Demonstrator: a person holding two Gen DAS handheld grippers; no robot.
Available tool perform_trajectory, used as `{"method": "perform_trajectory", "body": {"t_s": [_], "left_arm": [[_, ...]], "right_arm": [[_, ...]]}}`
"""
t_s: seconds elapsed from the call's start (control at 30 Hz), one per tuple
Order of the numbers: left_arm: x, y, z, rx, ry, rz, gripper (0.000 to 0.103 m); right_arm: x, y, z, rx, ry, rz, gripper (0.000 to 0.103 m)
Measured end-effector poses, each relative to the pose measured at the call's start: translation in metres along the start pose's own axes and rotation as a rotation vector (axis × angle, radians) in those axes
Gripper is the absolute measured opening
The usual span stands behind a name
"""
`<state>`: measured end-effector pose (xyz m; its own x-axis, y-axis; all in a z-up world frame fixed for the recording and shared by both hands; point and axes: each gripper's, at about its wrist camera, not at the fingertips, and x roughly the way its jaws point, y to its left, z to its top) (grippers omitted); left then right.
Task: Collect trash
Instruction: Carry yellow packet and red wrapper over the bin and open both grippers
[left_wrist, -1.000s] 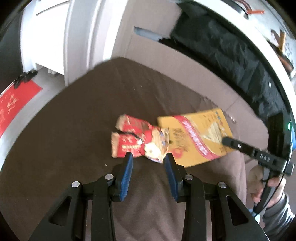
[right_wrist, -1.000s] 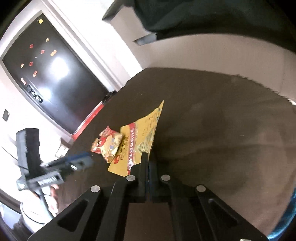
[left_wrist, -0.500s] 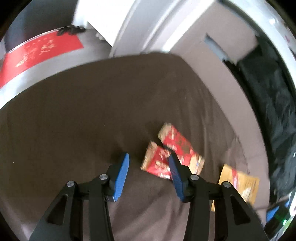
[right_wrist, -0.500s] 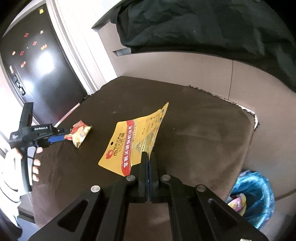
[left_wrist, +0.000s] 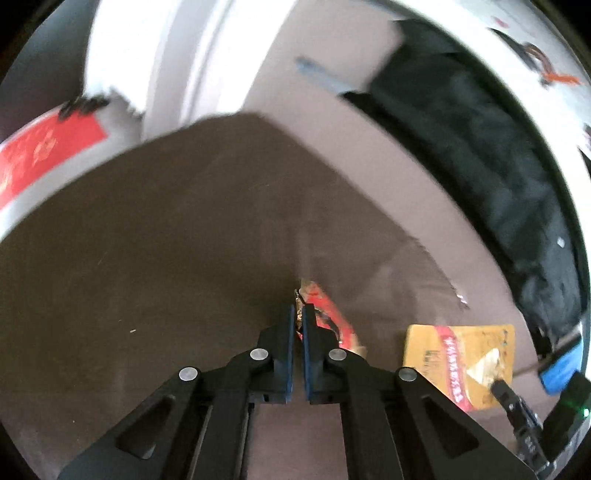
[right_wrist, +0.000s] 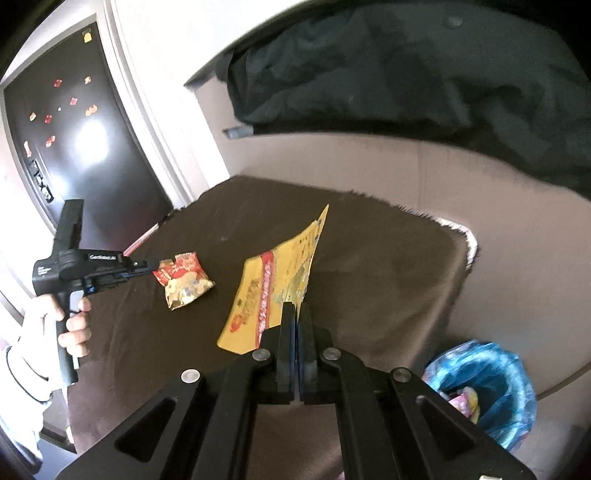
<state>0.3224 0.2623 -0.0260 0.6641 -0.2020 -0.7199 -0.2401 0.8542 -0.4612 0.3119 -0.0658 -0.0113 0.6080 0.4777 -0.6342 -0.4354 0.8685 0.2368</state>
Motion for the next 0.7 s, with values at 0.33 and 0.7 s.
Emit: {"method": "perform_trajectory", "body": {"t_s": [0.33, 0.7], "left_arm": [[-0.052, -0.098, 0.001, 0.267, -0.115, -0.011, 0.003], [-0.055, -0.189, -0.033, 0.435, -0.073, -0.119, 0.003]], "right_arm": [[-0.058, -0.021, 0.01, 0.016, -0.114, -0.062, 0.001], [-0.107, -0.039, 0.015, 0.019, -0.182, -0.112, 0.001]]}}
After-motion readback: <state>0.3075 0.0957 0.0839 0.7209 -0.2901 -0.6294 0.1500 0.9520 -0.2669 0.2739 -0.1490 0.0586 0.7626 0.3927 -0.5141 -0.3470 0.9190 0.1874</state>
